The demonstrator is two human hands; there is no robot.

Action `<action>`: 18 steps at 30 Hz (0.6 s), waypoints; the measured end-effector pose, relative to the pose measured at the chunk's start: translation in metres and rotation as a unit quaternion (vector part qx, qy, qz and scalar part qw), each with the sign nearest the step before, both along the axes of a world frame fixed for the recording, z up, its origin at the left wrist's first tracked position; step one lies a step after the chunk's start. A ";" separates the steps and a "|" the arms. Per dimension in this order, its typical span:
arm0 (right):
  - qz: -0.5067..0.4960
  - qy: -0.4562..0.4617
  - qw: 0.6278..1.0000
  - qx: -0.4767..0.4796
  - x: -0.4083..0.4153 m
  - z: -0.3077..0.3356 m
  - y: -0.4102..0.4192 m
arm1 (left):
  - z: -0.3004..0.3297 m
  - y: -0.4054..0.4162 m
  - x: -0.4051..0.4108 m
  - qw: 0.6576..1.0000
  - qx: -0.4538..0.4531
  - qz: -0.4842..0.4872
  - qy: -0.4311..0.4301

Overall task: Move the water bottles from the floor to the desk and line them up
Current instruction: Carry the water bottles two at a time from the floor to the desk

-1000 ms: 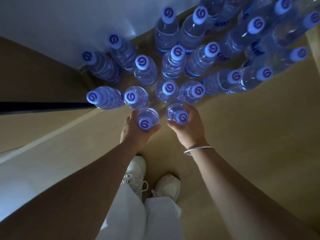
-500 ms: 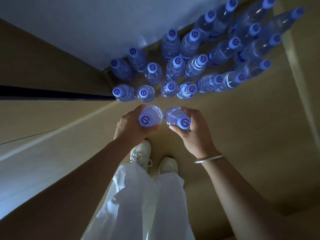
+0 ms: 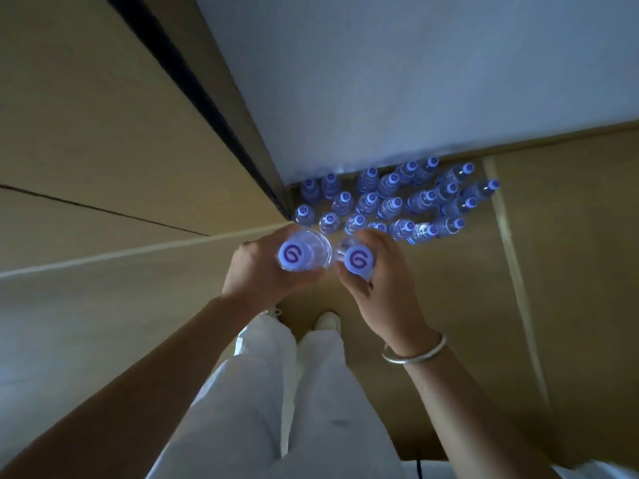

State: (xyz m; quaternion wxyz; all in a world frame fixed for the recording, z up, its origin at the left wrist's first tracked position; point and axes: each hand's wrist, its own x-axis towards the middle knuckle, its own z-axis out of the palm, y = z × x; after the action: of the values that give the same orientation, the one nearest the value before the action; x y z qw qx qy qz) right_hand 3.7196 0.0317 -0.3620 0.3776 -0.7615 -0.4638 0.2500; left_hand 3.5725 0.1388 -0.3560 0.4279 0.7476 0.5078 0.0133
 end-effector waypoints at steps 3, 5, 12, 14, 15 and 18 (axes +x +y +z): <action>0.058 0.032 0.998 0.011 -0.027 0.054 0.012 | 0.068 -0.007 -0.039 0.997 0.063 0.032 -0.013; 0.106 0.034 0.994 0.018 -0.048 0.082 0.023 | 0.107 -0.012 -0.070 0.993 0.091 0.073 -0.012; 0.272 0.015 0.961 0.054 -0.152 0.157 0.079 | 0.179 -0.024 -0.192 0.953 0.180 0.242 0.011; 0.330 -0.010 0.942 0.050 -0.192 0.178 0.093 | 0.190 -0.028 -0.233 0.942 0.183 0.281 0.025; 0.354 -0.017 0.934 0.047 -0.213 0.186 0.098 | 0.195 -0.030 -0.254 0.937 0.181 0.296 0.037; 0.406 -0.027 0.913 0.026 -0.282 0.207 0.110 | 0.206 -0.038 -0.323 0.918 0.173 0.353 0.057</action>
State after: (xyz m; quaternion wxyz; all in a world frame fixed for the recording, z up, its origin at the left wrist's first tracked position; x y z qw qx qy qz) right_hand 3.4377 0.1421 -0.1551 0.2510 -0.5042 -0.7492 0.3486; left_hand 3.2498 0.1006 -0.1500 0.2296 0.5818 0.7519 0.2085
